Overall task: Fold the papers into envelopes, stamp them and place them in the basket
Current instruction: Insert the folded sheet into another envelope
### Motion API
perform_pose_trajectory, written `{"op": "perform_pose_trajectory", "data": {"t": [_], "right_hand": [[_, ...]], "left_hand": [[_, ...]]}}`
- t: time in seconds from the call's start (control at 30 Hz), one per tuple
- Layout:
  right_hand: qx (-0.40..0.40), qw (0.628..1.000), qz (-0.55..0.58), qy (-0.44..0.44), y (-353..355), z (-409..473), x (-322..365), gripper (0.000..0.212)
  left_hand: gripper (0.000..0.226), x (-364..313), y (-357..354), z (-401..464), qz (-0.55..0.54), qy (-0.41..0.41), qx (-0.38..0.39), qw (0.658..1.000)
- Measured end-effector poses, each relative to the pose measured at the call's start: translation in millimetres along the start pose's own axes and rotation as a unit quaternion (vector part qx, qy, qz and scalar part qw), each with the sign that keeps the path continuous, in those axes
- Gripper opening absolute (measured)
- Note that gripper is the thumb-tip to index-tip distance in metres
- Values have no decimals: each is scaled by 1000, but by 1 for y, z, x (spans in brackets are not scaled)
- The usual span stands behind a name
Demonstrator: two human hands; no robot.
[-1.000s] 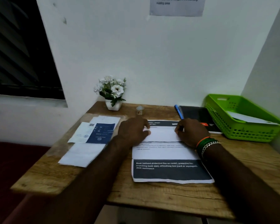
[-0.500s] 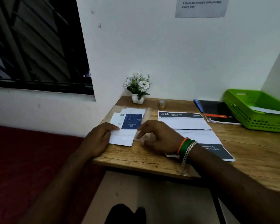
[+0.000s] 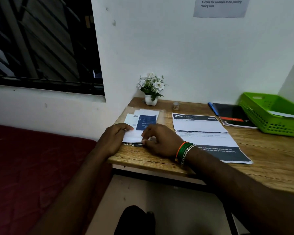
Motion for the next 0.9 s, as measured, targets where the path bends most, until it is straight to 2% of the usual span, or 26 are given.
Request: {"op": "perform_pose_trajectory", "data": {"t": [0.13, 0.2, 0.3, 0.5, 0.6, 0.7, 0.8, 0.9], "right_hand": [[-58, 997, 48, 0, 14, -4, 7, 15], [-94, 992, 89, 0, 27, -9, 12, 17], [-155, 969, 192, 2, 49, -19, 15, 22], [-224, 887, 403, 11, 86, -47, 24, 21], [-251, 851, 462, 27, 108, -66, 28, 21], [-280, 829, 482, 48, 133, -89, 26, 19], [-320, 823, 466, 48, 156, -116, 12, 18], [-341, 827, 444, 49, 173, -140, -11, 15]], "left_hand": [[49, -12, 8, -12, -63, -18, -47, 997], [56, -25, 21, -26, -69, -61, -128, 987], [51, -47, 27, -52, -36, -125, -233, 964], [118, -103, -11, -57, -48, -153, -225, 961], [125, -148, -19, -52, 32, -155, -258, 953], [114, -190, -23, -41, 71, -151, -273, 947], [103, -231, -28, -31, 177, -175, -277, 928], [106, -260, -36, -13, 307, -191, -264, 894]]}}
Point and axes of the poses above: each hand's wrist, its own z-axis towards the middle knuckle, its own y-axis out of the back of the hand, x = y × z, the point moved 8 cm from there along z, towards the middle knuckle, and after that the axes turned 15 degrees about x, right-handed, at the moved point
